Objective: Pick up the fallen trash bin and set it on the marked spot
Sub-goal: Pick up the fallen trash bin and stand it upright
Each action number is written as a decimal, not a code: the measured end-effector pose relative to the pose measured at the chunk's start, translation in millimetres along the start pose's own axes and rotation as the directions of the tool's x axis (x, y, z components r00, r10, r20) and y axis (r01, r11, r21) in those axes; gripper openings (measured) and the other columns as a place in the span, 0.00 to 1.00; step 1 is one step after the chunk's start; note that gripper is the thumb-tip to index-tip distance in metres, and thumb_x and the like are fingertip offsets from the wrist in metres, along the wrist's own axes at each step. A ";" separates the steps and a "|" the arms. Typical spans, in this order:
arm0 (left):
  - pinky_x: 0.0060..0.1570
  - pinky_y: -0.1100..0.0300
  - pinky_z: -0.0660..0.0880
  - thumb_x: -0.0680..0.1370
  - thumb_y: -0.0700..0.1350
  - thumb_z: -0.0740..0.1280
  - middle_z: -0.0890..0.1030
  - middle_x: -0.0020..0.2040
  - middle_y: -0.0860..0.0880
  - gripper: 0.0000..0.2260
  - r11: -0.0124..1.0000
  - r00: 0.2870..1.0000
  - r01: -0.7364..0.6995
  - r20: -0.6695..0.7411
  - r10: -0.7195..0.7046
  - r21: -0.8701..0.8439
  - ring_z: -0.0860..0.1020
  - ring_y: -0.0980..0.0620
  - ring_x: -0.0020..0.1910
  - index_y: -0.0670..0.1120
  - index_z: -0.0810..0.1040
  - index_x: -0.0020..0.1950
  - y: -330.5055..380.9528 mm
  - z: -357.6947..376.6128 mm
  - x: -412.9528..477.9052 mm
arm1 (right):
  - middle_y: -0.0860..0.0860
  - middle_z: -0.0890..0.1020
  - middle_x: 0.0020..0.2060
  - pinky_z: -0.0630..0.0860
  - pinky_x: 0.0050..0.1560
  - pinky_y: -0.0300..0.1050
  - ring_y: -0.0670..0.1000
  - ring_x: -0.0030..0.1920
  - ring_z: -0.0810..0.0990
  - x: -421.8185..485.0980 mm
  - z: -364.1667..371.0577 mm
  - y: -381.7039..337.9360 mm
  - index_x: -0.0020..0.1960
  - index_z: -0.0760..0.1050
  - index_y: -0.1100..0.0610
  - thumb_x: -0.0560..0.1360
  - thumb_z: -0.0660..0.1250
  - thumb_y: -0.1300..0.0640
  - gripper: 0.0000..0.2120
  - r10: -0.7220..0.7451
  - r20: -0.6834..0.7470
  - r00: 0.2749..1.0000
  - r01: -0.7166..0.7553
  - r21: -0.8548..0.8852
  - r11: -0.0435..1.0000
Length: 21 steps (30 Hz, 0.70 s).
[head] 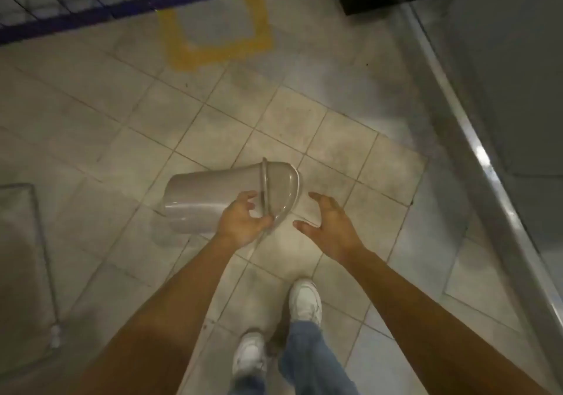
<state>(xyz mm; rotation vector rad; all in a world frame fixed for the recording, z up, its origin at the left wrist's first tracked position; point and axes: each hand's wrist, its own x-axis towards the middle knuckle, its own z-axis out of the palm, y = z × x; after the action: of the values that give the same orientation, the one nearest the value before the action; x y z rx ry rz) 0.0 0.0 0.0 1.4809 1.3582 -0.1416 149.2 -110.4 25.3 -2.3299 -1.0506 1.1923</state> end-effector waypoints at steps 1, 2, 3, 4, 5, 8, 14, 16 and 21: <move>0.55 0.57 0.72 0.68 0.53 0.74 0.75 0.63 0.45 0.33 1.000 1.000 -0.022 -0.020 0.022 -0.003 0.75 0.46 0.58 0.49 0.66 0.68 -3.6 5.8 7.2 | 0.55 0.66 0.70 0.64 0.67 0.50 0.57 0.69 0.65 6.8 7.0 7.2 0.73 0.58 0.53 0.71 0.68 0.47 0.34 0.003 -0.001 1.000 -0.003 0.000 1.000; 0.53 0.57 0.72 0.67 0.54 0.74 0.76 0.62 0.46 0.33 0.999 0.998 -0.042 -0.048 0.041 -0.012 0.76 0.46 0.57 0.49 0.66 0.68 -9.2 11.2 16.5 | 0.55 0.66 0.70 0.63 0.67 0.50 0.57 0.69 0.66 14.1 13.0 14.8 0.73 0.59 0.54 0.72 0.68 0.47 0.34 0.003 -0.009 1.000 -0.003 -0.005 1.000; 0.50 0.59 0.73 0.67 0.55 0.74 0.76 0.60 0.47 0.33 0.997 0.995 -0.069 -0.071 0.067 -0.028 0.76 0.48 0.54 0.49 0.65 0.68 -15.8 16.2 26.3 | 0.55 0.67 0.70 0.64 0.66 0.49 0.57 0.68 0.66 22.7 20.5 23.7 0.72 0.59 0.54 0.72 0.68 0.48 0.33 0.009 -0.014 1.000 -0.009 -0.013 1.000; 0.44 0.61 0.73 0.67 0.55 0.74 0.77 0.57 0.48 0.33 0.995 0.992 -0.094 -0.091 0.090 -0.035 0.77 0.50 0.50 0.50 0.65 0.68 -21.1 20.3 34.5 | 0.55 0.67 0.69 0.64 0.66 0.49 0.57 0.68 0.66 29.8 27.3 30.1 0.72 0.60 0.53 0.72 0.67 0.48 0.32 0.016 -0.021 1.000 -0.016 -0.021 1.000; 0.40 0.63 0.72 0.67 0.55 0.74 0.77 0.54 0.50 0.33 0.991 0.985 -0.127 -0.118 0.122 -0.040 0.77 0.52 0.46 0.50 0.65 0.68 -26.4 23.6 44.5 | 0.55 0.68 0.69 0.64 0.66 0.48 0.57 0.68 0.66 39.4 35.4 38.3 0.72 0.61 0.54 0.73 0.67 0.48 0.31 0.024 -0.041 0.999 -0.025 -0.021 0.999; 0.45 0.59 0.74 0.68 0.52 0.74 0.76 0.46 0.54 0.31 0.978 0.954 -0.208 -0.219 0.204 0.002 0.77 0.51 0.44 0.49 0.66 0.67 -50.8 34.1 80.7 | 0.56 0.69 0.68 0.65 0.66 0.49 0.57 0.68 0.68 72.5 70.8 64.3 0.71 0.62 0.55 0.73 0.66 0.47 0.30 0.049 -0.117 0.992 -0.044 0.038 0.998; 0.42 0.58 0.77 0.68 0.49 0.74 0.75 0.42 0.54 0.26 0.922 0.888 -0.387 -0.263 0.378 0.016 0.78 0.54 0.37 0.51 0.69 0.63 -58.0 47.0 99.1 | 0.55 0.66 0.70 0.65 0.65 0.49 0.56 0.68 0.67 100.4 96.7 87.7 0.73 0.57 0.55 0.74 0.63 0.43 0.33 -0.009 -0.151 0.988 0.017 0.055 0.998; 0.43 0.54 0.77 0.67 0.47 0.74 0.75 0.45 0.52 0.27 0.914 0.879 -0.404 -0.269 0.394 0.016 0.78 0.51 0.39 0.50 0.68 0.63 -56.0 47.8 106.6 | 0.56 0.66 0.70 0.65 0.62 0.46 0.56 0.68 0.67 110.4 98.0 92.0 0.73 0.56 0.55 0.73 0.63 0.41 0.35 -0.045 -0.158 0.986 0.055 0.054 0.997; 0.45 0.56 0.74 0.67 0.42 0.74 0.75 0.41 0.51 0.28 0.927 0.887 -0.367 -0.273 0.373 0.077 0.78 0.48 0.43 0.46 0.68 0.64 -63.2 56.4 122.9 | 0.55 0.68 0.68 0.65 0.57 0.42 0.52 0.62 0.71 127.3 111.5 95.6 0.73 0.56 0.54 0.73 0.63 0.41 0.35 -0.070 -0.208 0.976 0.120 0.239 0.964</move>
<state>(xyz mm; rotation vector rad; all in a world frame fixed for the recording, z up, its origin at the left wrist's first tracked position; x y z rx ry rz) 23.6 24.0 -145.5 1.8038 1.2675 0.3136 153.2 -87.0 -167.6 -2.1259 -0.8773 0.9710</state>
